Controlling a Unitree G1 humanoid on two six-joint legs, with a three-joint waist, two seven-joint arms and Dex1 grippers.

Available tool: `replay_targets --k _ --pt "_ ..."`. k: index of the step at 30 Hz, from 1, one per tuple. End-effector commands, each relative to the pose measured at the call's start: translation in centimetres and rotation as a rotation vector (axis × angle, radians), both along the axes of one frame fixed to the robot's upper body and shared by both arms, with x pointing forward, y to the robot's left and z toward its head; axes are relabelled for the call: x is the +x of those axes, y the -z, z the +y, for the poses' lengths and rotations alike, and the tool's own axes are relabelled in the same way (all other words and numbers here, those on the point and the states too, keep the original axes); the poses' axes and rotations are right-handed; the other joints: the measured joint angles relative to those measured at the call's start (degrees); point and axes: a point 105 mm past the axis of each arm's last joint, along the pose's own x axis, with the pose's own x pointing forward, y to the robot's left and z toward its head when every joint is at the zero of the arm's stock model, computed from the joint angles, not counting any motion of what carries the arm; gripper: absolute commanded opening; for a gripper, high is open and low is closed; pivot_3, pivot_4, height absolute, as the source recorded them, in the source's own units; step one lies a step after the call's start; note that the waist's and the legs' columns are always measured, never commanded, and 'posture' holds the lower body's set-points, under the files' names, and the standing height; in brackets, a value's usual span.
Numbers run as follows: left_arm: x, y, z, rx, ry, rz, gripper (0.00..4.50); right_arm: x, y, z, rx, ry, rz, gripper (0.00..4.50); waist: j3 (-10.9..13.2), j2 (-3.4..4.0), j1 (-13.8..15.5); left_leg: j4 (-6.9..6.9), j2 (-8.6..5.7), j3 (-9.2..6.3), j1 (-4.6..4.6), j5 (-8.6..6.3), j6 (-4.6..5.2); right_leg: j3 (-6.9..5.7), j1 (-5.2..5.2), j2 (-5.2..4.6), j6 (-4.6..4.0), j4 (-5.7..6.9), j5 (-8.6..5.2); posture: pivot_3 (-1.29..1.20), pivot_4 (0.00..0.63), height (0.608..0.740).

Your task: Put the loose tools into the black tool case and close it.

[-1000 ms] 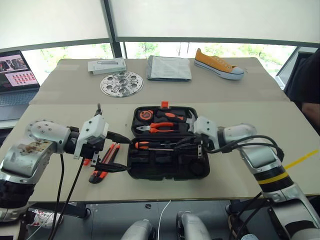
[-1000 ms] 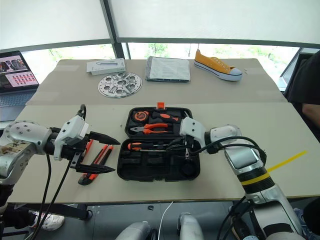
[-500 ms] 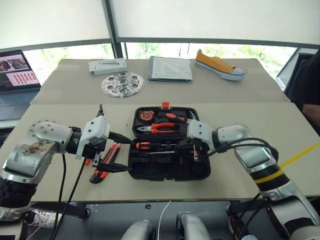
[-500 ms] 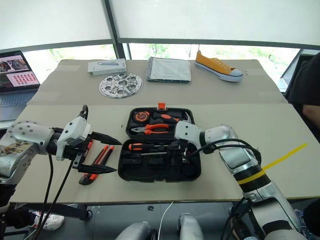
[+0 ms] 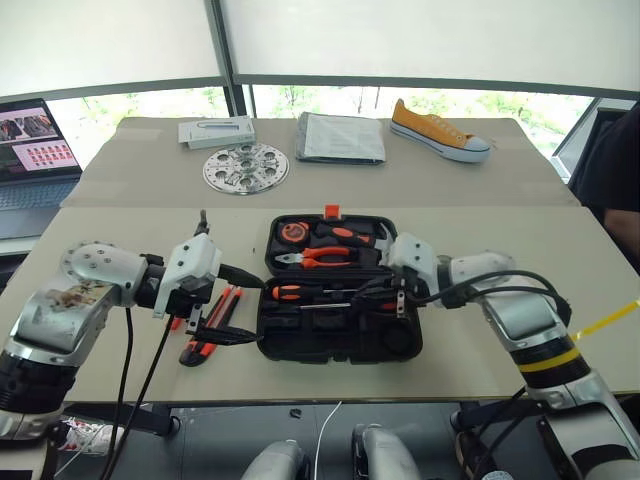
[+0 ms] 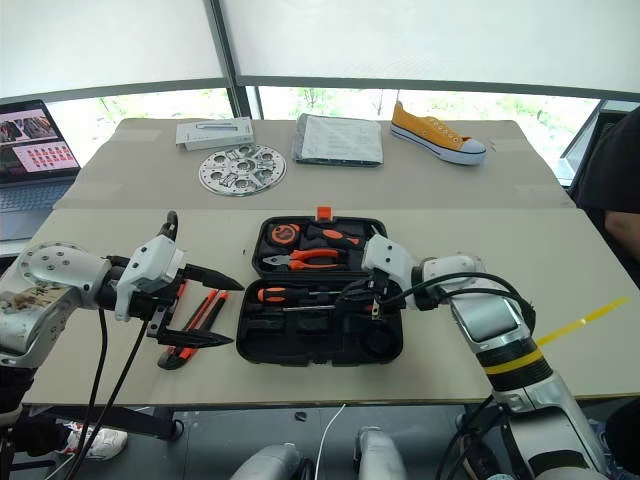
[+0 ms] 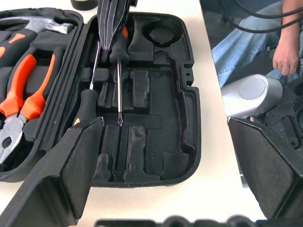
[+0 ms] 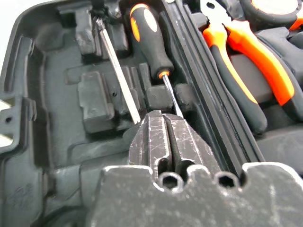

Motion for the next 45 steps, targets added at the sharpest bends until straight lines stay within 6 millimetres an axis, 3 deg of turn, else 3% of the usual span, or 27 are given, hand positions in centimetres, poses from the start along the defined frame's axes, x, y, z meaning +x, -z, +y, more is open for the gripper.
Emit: replay_targets --k 1,12,16,26,40,45 --pt "0.1 -0.9 -0.5 -0.002 0.035 -0.05 4.5 -1.1 -0.7 0.6 0.004 -0.06 -0.04 1.72 0.0 0.0 0.0 0.0 0.01 0.0 -0.01 0.0 0.0 0.0 0.0 0.0 0.0 0.0 0.0 0.0 0.15 0.74" --pt "0.2 -0.9 -0.5 -0.002 0.042 -0.053 4.5 -0.2 1.1 0.4 -0.067 -0.027 -0.037 1.72 0.0 0.0 -0.2 0.0 0.02 0.0 0.0 0.0 0.0 0.0 -0.01 0.01 0.0 0.01 0.0 0.0 0.15 0.74" --pt "0.2 -0.9 -0.5 -0.002 0.038 -0.055 4.5 0.0 1.2 0.4 -0.077 -0.024 -0.041 0.71 0.0 0.0 -0.2 0.0 0.02 0.0 0.0 0.0 0.0 0.0 0.0 0.01 0.0 0.01 0.0 0.0 0.15 0.74" --pt "0.3 -0.9 -0.5 -0.004 0.033 -0.057 4.5 -0.1 -0.3 1.2 -0.039 -0.044 -0.061 0.71 0.0 0.0 -0.4 0.0 0.02 0.0 0.0 0.0 0.0 0.0 -0.01 0.02 0.0 0.01 0.0 0.0 0.15 0.74" --pt "0.6 -1.0 -0.6 0.0 0.039 -0.065 4.5 -0.1 -0.2 1.2 -0.026 -0.016 -0.032 0.71 0.0 0.0 -0.6 -0.01 0.02 0.0 -0.01 0.0 0.0 0.0 -0.04 0.02 0.0 0.02 0.0 0.0 0.15 0.74" --pt "0.6 -1.0 -0.5 0.0 0.042 -0.066 4.5 0.1 -0.6 1.4 -0.007 -0.003 -0.052 2.41 0.0 0.0 -0.6 0.0 0.01 -0.01 -0.02 0.0 0.0 0.0 -0.04 0.01 0.0 0.01 0.0 0.0 0.15 0.74"
